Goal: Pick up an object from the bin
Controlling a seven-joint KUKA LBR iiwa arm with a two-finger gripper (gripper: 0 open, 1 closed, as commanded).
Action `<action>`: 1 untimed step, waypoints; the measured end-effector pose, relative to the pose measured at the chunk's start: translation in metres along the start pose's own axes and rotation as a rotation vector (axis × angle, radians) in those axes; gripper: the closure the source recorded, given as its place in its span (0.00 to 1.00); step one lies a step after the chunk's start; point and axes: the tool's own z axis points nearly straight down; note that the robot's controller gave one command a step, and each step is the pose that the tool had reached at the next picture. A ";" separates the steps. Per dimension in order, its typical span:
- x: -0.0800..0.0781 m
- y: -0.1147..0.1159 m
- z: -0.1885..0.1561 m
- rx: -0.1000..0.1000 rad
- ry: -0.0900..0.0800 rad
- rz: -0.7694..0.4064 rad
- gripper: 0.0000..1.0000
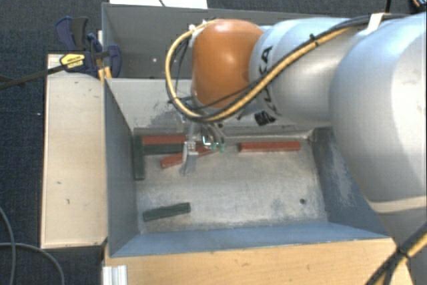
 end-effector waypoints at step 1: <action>0.000 0.004 0.072 0.001 -0.001 -0.044 0.00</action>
Offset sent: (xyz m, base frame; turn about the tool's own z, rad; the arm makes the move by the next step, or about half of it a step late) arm 0.0004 0.0043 -0.0682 -0.0450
